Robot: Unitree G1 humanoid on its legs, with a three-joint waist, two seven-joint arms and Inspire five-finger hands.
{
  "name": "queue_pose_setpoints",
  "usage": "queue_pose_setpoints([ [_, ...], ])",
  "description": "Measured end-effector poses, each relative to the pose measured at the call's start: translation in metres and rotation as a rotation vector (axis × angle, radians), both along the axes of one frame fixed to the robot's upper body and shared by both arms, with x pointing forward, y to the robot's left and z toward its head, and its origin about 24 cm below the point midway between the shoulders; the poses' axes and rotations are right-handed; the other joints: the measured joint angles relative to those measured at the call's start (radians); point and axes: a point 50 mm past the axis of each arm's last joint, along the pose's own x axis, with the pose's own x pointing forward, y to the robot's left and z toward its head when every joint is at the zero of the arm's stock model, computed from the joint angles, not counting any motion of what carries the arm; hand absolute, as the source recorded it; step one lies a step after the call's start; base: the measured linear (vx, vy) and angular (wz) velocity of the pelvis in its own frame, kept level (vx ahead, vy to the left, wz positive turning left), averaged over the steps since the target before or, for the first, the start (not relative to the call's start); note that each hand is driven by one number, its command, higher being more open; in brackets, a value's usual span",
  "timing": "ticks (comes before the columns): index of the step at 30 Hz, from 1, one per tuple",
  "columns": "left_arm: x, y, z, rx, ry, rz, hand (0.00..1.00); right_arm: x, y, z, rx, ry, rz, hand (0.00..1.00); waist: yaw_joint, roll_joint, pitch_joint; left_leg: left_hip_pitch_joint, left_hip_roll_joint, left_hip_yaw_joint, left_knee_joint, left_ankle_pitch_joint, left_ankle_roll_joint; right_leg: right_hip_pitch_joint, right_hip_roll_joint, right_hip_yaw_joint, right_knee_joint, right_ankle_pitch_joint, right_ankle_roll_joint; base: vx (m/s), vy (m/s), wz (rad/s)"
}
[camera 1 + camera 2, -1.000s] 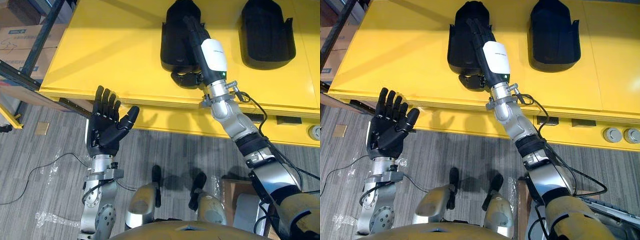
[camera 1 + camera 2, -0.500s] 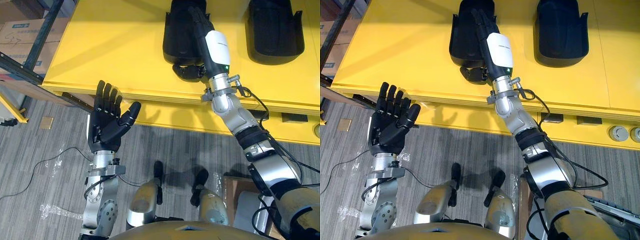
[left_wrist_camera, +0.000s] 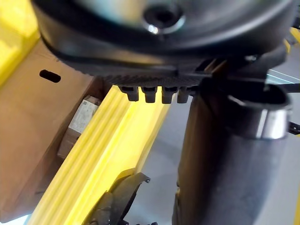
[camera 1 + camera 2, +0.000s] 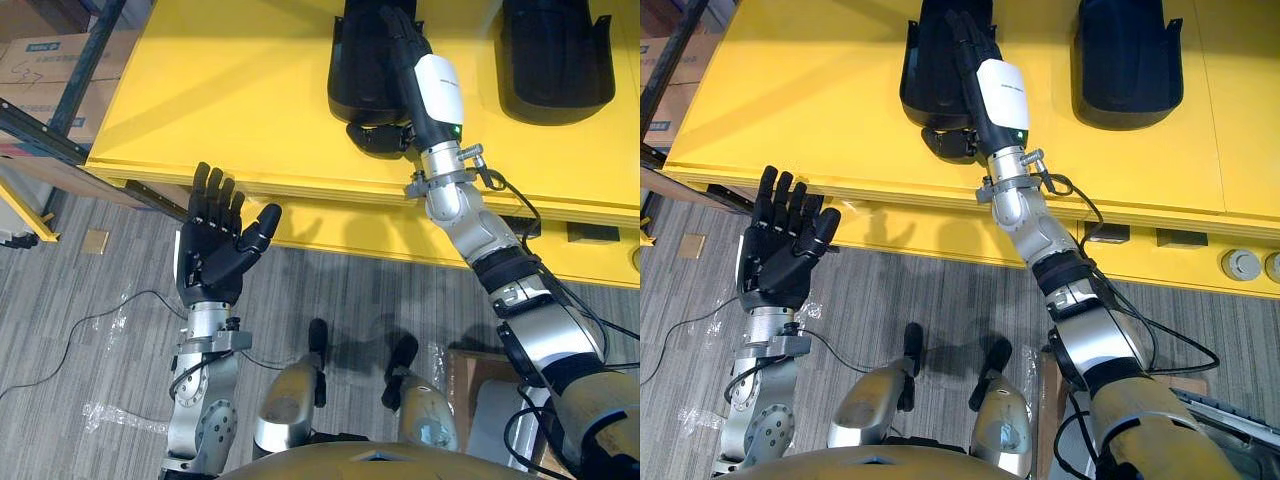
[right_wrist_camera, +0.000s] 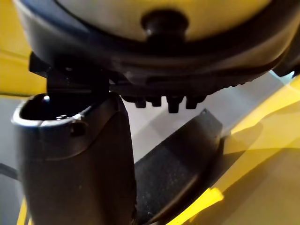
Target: Walk over and take three plastic housings, then place them on the shelf
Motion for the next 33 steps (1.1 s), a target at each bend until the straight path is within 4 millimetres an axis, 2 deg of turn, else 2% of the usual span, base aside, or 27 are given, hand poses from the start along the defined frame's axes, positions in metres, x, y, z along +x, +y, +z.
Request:
queue_pose_setpoints([
  [4, 0.000, -0.001, 0.000, -0.001, -0.001, -0.006, 1.00, -0.001, 0.000, -0.004, 0.000, 0.009, 0.007, 1.00, 0.003, 0.000, 0.000, 0.018, 0.002, 0.007, -0.007, 0.000, 0.000, 0.016, 0.005, 0.006, -0.012, 0.003, 0.003, 0.01, -0.007, -0.04],
  [6, -0.001, -0.003, 0.000, 0.000, -0.001, -0.016, 1.00, -0.009, 0.002, -0.010, 0.012, 0.013, 0.028, 1.00, 0.005, 0.000, -0.001, 0.036, 0.002, 0.011, -0.017, -0.001, 0.000, 0.038, 0.010, 0.007, -0.035, 0.009, 0.006, 0.03, -0.016, -0.06],
  [8, -0.001, -0.003, 0.000, 0.003, -0.006, -0.022, 1.00, -0.024, 0.007, -0.017, 0.037, -0.001, 0.075, 1.00, 0.005, -0.001, -0.002, 0.046, 0.003, 0.018, -0.018, -0.007, -0.002, 0.055, 0.017, 0.012, -0.062, 0.019, 0.009, 0.05, -0.007, -0.11],
  [10, -0.001, -0.002, 0.000, 0.006, -0.006, -0.023, 1.00, -0.053, 0.022, -0.031, 0.084, 0.014, 0.177, 1.00, -0.003, -0.010, -0.015, 0.069, 0.009, 0.045, -0.018, -0.021, -0.005, 0.086, 0.031, 0.031, -0.111, 0.040, 0.013, 0.10, -0.016, -0.29],
  [11, -0.001, -0.003, 0.000, 0.007, -0.006, -0.025, 1.00, -0.060, 0.024, -0.035, 0.097, 0.024, 0.195, 1.00, -0.004, -0.013, -0.029, 0.069, 0.011, 0.050, -0.018, -0.026, -0.006, 0.086, 0.034, 0.036, -0.118, 0.042, 0.013, 0.12, -0.029, -0.32],
  [15, 0.000, -0.002, 0.001, 0.019, -0.017, -0.039, 1.00, -0.096, 0.030, -0.043, 0.274, 0.089, 0.334, 1.00, -0.030, -0.052, -0.100, 0.119, 0.029, 0.100, -0.017, -0.059, -0.016, 0.122, 0.056, 0.077, -0.144, 0.044, 0.014, 0.10, -0.031, -0.34],
  [16, 0.000, -0.002, 0.002, 0.030, -0.023, -0.047, 1.00, -0.106, 0.027, -0.043, 0.343, 0.095, 0.370, 1.00, -0.035, -0.069, -0.128, 0.128, 0.033, 0.122, -0.013, -0.071, -0.018, 0.123, 0.061, 0.098, -0.151, 0.044, 0.014, 0.07, -0.009, -0.51],
  [19, 0.002, -0.002, 0.005, 0.047, -0.040, -0.067, 1.00, -0.124, 0.013, -0.039, 0.463, 0.117, 0.446, 1.00, -0.063, -0.092, -0.161, 0.159, 0.037, 0.163, -0.009, -0.093, -0.021, 0.137, 0.066, 0.137, -0.159, 0.044, 0.014, 0.05, 0.003, -0.44],
  [23, 0.006, -0.005, 0.009, 0.062, -0.074, -0.107, 1.00, -0.144, -0.011, -0.052, 0.616, 0.195, 0.450, 1.00, -0.100, -0.104, -0.207, 0.194, 0.043, 0.246, 0.006, -0.126, -0.022, 0.134, 0.074, 0.217, -0.159, 0.048, 0.020, 0.01, 0.026, -0.64],
  [26, 0.006, -0.009, 0.011, 0.068, -0.093, -0.141, 1.00, -0.157, -0.032, -0.075, 0.744, 0.260, 0.328, 1.00, -0.140, -0.105, -0.235, 0.208, 0.054, 0.329, 0.038, -0.161, -0.027, 0.114, 0.086, 0.301, -0.158, 0.056, 0.030, -0.02, 0.017, -0.72],
  [29, 0.006, -0.015, 0.011, 0.065, -0.097, -0.168, 1.00, -0.171, -0.056, -0.096, 0.870, 0.310, 0.185, 1.00, -0.175, -0.102, -0.240, 0.223, 0.068, 0.414, 0.072, -0.195, -0.035, 0.094, 0.104, 0.387, -0.159, 0.072, 0.026, -0.03, -0.001, -0.96],
  [32, 0.009, -0.019, 0.013, 0.066, -0.108, -0.184, 1.00, -0.196, -0.078, -0.120, 0.972, 0.347, 0.009, 1.00, -0.223, -0.097, -0.247, 0.229, 0.084, 0.498, 0.109, -0.229, -0.042, 0.067, 0.125, 0.474, -0.161, 0.087, 0.027, -0.04, -0.008, -0.91],
  [33, 0.011, -0.020, 0.013, 0.073, -0.107, -0.181, 1.00, -0.209, -0.086, -0.129, 1.017, 0.361, -0.055, 1.00, -0.250, -0.093, -0.249, 0.239, 0.087, 0.535, 0.111, -0.236, -0.045, 0.060, 0.132, 0.505, -0.162, 0.090, 0.031, -0.05, -0.008, -0.80],
])
